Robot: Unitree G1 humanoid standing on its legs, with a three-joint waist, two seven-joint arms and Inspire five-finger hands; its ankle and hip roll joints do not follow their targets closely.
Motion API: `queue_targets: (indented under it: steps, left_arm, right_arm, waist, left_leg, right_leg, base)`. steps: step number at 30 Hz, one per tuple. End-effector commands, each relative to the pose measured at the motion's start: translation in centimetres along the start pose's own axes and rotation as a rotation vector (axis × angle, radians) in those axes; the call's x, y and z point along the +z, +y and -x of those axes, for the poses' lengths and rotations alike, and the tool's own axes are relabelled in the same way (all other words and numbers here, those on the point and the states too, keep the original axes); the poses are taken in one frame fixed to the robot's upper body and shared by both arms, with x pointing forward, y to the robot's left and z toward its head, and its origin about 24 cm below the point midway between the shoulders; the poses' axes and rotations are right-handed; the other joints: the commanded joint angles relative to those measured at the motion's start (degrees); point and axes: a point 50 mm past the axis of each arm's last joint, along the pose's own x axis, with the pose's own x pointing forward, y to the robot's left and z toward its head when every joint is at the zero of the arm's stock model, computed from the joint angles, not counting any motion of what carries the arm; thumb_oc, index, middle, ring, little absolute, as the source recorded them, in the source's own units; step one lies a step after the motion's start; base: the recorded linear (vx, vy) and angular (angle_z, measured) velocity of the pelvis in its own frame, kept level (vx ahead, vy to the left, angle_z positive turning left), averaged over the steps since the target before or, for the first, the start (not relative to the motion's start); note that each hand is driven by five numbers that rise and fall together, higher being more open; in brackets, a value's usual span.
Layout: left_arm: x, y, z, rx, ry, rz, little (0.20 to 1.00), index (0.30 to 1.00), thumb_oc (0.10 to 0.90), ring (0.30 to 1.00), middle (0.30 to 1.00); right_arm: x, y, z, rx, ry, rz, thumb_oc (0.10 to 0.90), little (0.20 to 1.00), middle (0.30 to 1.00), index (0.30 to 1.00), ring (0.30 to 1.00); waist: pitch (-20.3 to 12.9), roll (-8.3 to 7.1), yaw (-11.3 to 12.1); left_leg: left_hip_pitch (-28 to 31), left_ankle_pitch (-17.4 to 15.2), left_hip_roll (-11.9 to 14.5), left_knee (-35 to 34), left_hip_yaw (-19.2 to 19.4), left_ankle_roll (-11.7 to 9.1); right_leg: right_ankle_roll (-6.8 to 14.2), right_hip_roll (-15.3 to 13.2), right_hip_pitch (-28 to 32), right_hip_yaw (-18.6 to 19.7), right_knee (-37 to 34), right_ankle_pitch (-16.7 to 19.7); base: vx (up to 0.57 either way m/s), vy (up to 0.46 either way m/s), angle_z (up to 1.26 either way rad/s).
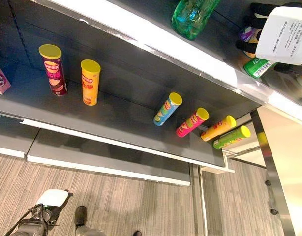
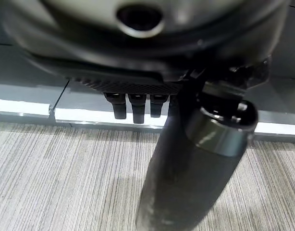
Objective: Put the goods on the table back onto the shelves and tidy them up.
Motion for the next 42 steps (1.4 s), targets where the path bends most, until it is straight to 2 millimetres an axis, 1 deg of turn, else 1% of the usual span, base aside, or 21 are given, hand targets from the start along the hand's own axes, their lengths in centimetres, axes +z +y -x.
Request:
queue_targets:
  steps: [1, 3, 6, 8, 10, 11, 17, 19, 20, 23, 24, 25, 26, 28, 31, 33, 34, 38, 40, 41, 42]
  left_arm:
    - [-0.7, 5.1, -1.8, 0.192, 0.025, 0.026, 0.900, 0.900, 0.800, 0.900, 0.900]
    - [-0.7, 5.1, -1.8, 0.191, 0.024, 0.023, 0.900, 0.900, 0.800, 0.900, 0.900]
    - [-0.4, 4.6, -1.8, 0.179, 0.017, 0.035, 0.900, 0.900, 0.800, 0.900, 0.900]
    - [-0.3, 4.6, -1.9, 0.177, 0.015, 0.034, 0.900, 0.900, 0.800, 0.900, 0.900]
    - [-0.1, 4.5, -2.0, 0.168, 0.009, 0.032, 0.900, 0.900, 0.800, 0.900, 0.900]
    - [0.1, 4.4, -2.0, 0.163, 0.004, 0.033, 0.900, 0.900, 0.800, 0.900, 0.900]
    - [0.3, 2.9, -2.0, 0.107, 0.012, 0.016, 0.900, 0.900, 0.800, 0.900, 0.900]
    - [0.4, 3.0, -2.0, 0.109, 0.010, 0.016, 0.900, 0.900, 0.800, 0.900, 0.900]
    - [0.0, 1.8, -1.7, 0.071, 0.031, -0.008, 0.900, 0.900, 0.800, 0.900, 0.900]
    - [-0.1, 1.2, -1.5, 0.050, 0.045, -0.015, 0.900, 0.900, 0.800, 0.900, 0.900]
    - [-0.7, 0.4, -1.1, 0.018, 0.073, -0.027, 0.900, 0.900, 0.800, 0.900, 0.900]
    - [-0.7, 0.4, -1.1, 0.019, 0.073, -0.027, 0.900, 0.900, 0.800, 0.900, 0.900]
    - [-1.2, -0.6, -0.6, -0.013, 0.106, -0.017, 0.900, 0.900, 0.800, 0.900, 0.900]
    - [-1.0, -1.5, -0.2, -0.036, 0.117, 0.001, 0.900, 0.900, 0.800, 0.900, 0.900]
    - [-0.5, -3.0, 0.3, -0.070, 0.136, 0.043, 0.900, 0.900, 0.800, 0.900, 0.900]
    - [-0.1, -4.2, 0.9, -0.099, 0.153, 0.079, 0.900, 0.900, 0.800, 0.900, 0.900]
    - [-0.1, -4.2, 0.9, -0.098, 0.153, 0.080, 0.900, 0.900, 0.800, 0.900, 0.900]
    - [1.4, -6.8, 2.0, -0.165, 0.177, 0.150, 0.900, 0.900, 0.800, 0.900, 0.900]
    - [3.1, -8.4, 2.6, -0.204, 0.190, 0.218, 0.900, 0.900, 0.800, 0.900, 0.900]
    - [5.9, -9.9, 3.1, -0.235, 0.187, 0.304, 0.900, 0.900, 0.800, 0.900, 0.900]
    - [7.4, -10.4, 3.2, -0.241, 0.178, 0.345, 0.900, 0.900, 0.800, 0.900, 0.900]
  right_arm:
    - [-5.1, 2.7, 3.8, 0.161, 0.273, 0.068, 0.800, 0.900, 0.900, 0.900, 0.900]
    - [-5.4, 2.7, 4.0, 0.158, 0.290, 0.078, 0.800, 0.900, 0.900, 0.900, 0.900]
    - [-6.9, 2.6, 5.1, 0.152, 0.369, 0.111, 0.800, 0.900, 0.900, 0.900, 0.900]
    - [-7.2, 2.5, 5.4, 0.149, 0.383, 0.121, 0.800, 0.900, 0.900, 0.900, 0.900]
    - [-7.8, 2.2, 5.9, 0.132, 0.417, 0.149, 0.800, 0.900, 0.900, 0.900, 0.900]
    - [-7.9, 2.1, 6.0, 0.126, 0.420, 0.153, 0.800, 0.900, 0.900, 0.900, 0.900]
    - [-8.7, 1.5, 6.6, 0.102, 0.446, 0.208, 0.800, 0.900, 0.900, 0.900, 0.900]
    - [-8.7, 1.5, 6.7, 0.103, 0.445, 0.210, 0.800, 0.900, 0.900, 0.900, 0.900]
    - [-9.1, 1.1, 7.0, 0.086, 0.454, 0.252, 0.800, 0.900, 0.900, 0.900, 0.900]
    - [-9.5, 0.7, 7.4, 0.072, 0.465, 0.284, 0.800, 0.900, 0.900, 0.900, 0.900]
    - [-9.9, 0.0, 7.7, 0.043, 0.473, 0.326, 0.800, 0.900, 0.900, 0.900, 0.900]
    - [-9.9, -0.1, 7.7, 0.043, 0.474, 0.328, 0.800, 0.900, 0.900, 0.900, 0.900]
    - [-10.2, -0.8, 8.0, 0.009, 0.481, 0.368, 0.800, 0.900, 0.900, 0.900, 0.900]
    - [-10.6, -1.2, 8.7, 0.000, 0.507, 0.392, 0.800, 0.900, 0.900, 0.900, 0.900]
    - [-11.0, -1.8, 9.4, -0.021, 0.532, 0.415, 0.800, 0.900, 0.900, 0.900, 0.900]
    - [-10.9, -2.1, 9.8, -0.034, 0.530, 0.435, 0.800, 0.900, 0.900, 0.900, 0.900]
    - [-10.9, -2.2, 9.9, -0.035, 0.531, 0.437, 0.800, 0.900, 0.900, 0.900, 0.900]
    - [-10.1, -3.1, 10.3, -0.077, 0.490, 0.457, 0.800, 0.900, 0.900, 0.900, 0.900]
    - [-9.4, -3.1, 10.7, -0.074, 0.467, 0.459, 0.800, 0.900, 0.900, 0.900, 0.900]
    - [-8.7, -3.7, 11.6, -0.088, 0.485, 0.449, 0.800, 0.900, 0.900, 0.900, 0.900]
    - [-8.1, -3.6, 11.9, -0.084, 0.488, 0.424, 0.800, 0.900, 0.900, 0.900, 0.900]
  waist:
    - [1.14, -1.71, 0.38]
    - [0.91, -1.66, 0.15]
    - [0.00, -1.38, -1.05]
    - [-0.15, -1.34, -1.23]
    - [-0.95, -1.36, -2.27]
    - [-1.13, -1.30, -2.54]
    - [-2.88, -1.42, -4.05]
    - [-2.84, -1.35, -3.96]
    - [-3.67, -1.82, -4.94]
    - [-4.20, -2.05, -5.62]
    - [-5.02, -2.60, -6.51]
    - [-5.01, -2.58, -6.54]
    - [-6.02, -2.87, -7.93]
    - [-6.58, -2.48, -8.95]
    - [-7.68, -1.30, -10.84]
    - [-8.69, -0.32, -12.67]
    - [-8.70, -0.25, -12.75]
    - [-10.48, 2.29, -16.71]
    - [-11.51, 4.47, -19.56]
    - [-12.49, 7.90, -23.13]
    - [-12.73, 9.73, -24.57]
  left_leg:
    - [2.14, -6.16, -2.86, -1.63, 1.58, -0.48]
    - [1.96, -5.70, -2.87, -1.63, 1.62, -0.35]
    - [2.67, -6.30, -2.88, -1.63, 1.73, -0.41]
    - [2.59, -5.89, -2.84, -1.63, 1.81, -0.31]
    - [3.46, -6.39, -2.72, -1.63, 2.05, -0.43]
    - [3.35, -5.93, -2.63, -1.63, 2.20, -0.35]
    - [4.17, -6.06, -2.36, -1.63, 2.68, -0.28]
    - [4.13, -6.07, -2.36, -1.63, 2.70, -0.29]
    - [4.82, -6.25, -2.18, -1.63, 3.01, -0.29]
    - [5.22, -6.35, -2.10, -1.63, 3.19, -0.28]
    - [5.65, -6.40, -2.00, -1.63, 3.40, -0.28]
    - [5.63, -6.41, -2.02, -1.63, 3.40, -0.28]
    - [6.12, -6.51, -1.97, -1.63, 3.61, -0.28]
    - [6.39, -6.59, -1.98, -1.63, 3.77, -0.24]
    - [6.76, -6.67, -1.94, -1.63, 4.20, -0.19]
    - [7.04, -6.76, -1.90, -1.63, 4.58, -0.12]
    - [6.95, -6.79, -1.90, -1.63, 4.58, -0.11]
    - [7.66, -7.30, -1.73, -1.63, 5.97, 0.15]
    - [8.57, -8.08, -1.59, -1.63, 7.10, 0.25]
    - [9.42, -8.59, -1.45, -1.63, 8.91, 0.63]
    - [9.90, -8.83, -1.46, -1.63, 9.70, 0.82]
  right_leg:
    - [-0.61, 6.42, 4.00, 0.25, 0.56, 2.97]
    - [-0.64, 6.41, 3.77, 0.18, 0.55, 3.36]
    - [-0.46, 6.15, 4.03, 0.53, 0.82, 3.69]
    - [-0.50, 6.11, 3.78, 0.58, 0.95, 4.05]
    - [-0.44, 6.05, 4.03, 1.02, 1.15, 4.07]
    - [-0.49, 6.06, 3.88, 1.05, 1.17, 4.27]
    - [-0.50, 6.08, 3.84, 1.79, 1.51, 4.87]
    - [-0.49, 6.08, 3.79, 1.81, 1.51, 4.87]
    - [-0.52, 6.15, 3.98, 2.22, 1.73, 4.82]
    - [-0.46, 6.09, 4.00, 2.35, 2.03, 4.98]
    - [-0.45, 6.02, 4.29, 2.37, 2.24, 5.12]
    - [-0.45, 6.00, 4.27, 2.36, 2.23, 5.11]
    - [-0.38, 5.92, 4.47, 2.54, 2.54, 5.45]
    - [-0.35, 5.81, 4.48, 2.65, 2.78, 5.59]
    - [-0.26, 5.67, 4.50, 2.86, 3.09, 5.77]
    - [-0.18, 5.49, 4.49, 2.95, 3.38, 5.88]
    - [-0.16, 5.49, 4.41, 2.94, 3.39, 5.88]
    - [0.13, 5.15, 3.99, 3.77, 3.96, 6.09]
    - [0.40, 4.92, 3.84, 4.90, 4.23, 5.93]
    - [0.64, 4.74, 3.02, 6.38, 4.84, 6.11]
    - [0.72, 4.73, 2.71, 7.06, 5.21, 6.19]
  base:
    - [0.00, 0.000, 0.00]
    - [-0.01, 0.004, 0.02]
    - [-0.01, 0.001, 0.00]
    - [-0.04, 0.003, -0.01]
    - [-0.02, 0.002, -0.01]
    - [0.00, 0.000, 0.00]
    - [-0.03, -0.003, -0.07]
    - [-0.02, -0.004, -0.09]
    - [-0.04, -0.010, -0.05]
    - [-0.03, 0.001, -0.05]
    - [-0.02, 0.007, -0.11]
    - [-0.04, 0.020, -0.09]
    - [-0.03, 0.023, -0.08]
    - [-0.03, 0.033, -0.09]
    - [-0.02, 0.041, -0.07]
    - [-0.02, 0.045, -0.02]
    - [-0.01, 0.037, -0.02]
    - [-0.02, 0.066, -0.11]
    - [0.01, 0.128, -0.29]
    - [0.01, 0.167, -0.44]
    - [0.02, 0.169, -0.54]
